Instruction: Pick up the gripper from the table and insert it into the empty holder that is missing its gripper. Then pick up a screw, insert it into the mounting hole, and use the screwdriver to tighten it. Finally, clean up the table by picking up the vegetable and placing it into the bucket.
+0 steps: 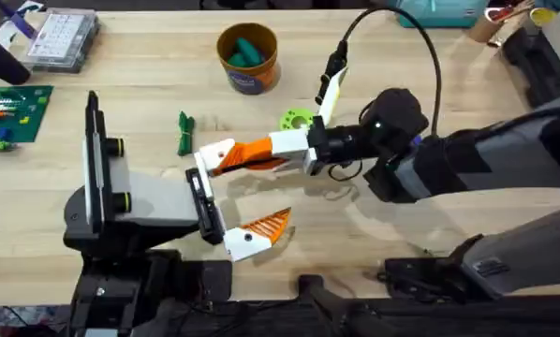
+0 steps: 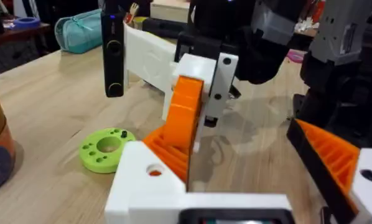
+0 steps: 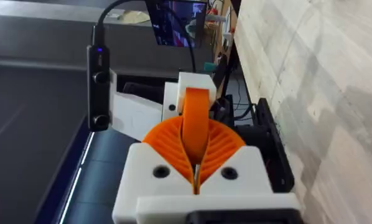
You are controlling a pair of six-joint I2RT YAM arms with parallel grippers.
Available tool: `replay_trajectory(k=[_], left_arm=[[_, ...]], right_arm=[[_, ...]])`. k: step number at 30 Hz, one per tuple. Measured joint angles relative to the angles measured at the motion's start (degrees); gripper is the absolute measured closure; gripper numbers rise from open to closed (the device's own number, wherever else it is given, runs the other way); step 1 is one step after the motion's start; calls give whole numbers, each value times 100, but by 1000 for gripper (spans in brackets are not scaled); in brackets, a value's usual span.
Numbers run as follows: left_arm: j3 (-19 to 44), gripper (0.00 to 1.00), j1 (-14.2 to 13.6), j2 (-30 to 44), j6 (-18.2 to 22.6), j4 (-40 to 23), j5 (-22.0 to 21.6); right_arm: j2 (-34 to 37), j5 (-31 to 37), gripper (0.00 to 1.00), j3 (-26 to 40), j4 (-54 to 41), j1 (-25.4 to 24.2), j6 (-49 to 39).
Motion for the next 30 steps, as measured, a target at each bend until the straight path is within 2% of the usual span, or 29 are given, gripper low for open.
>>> replay_trajectory(k=[13, 30], left_arm=[[-2, 11, 0, 0, -64, 9, -75], [-2, 11, 0, 0, -65, 11, -81]], right_arm=[[303, -119, 991, 184, 126, -43, 0], [316, -262, 991, 246, 90, -177, 2]])
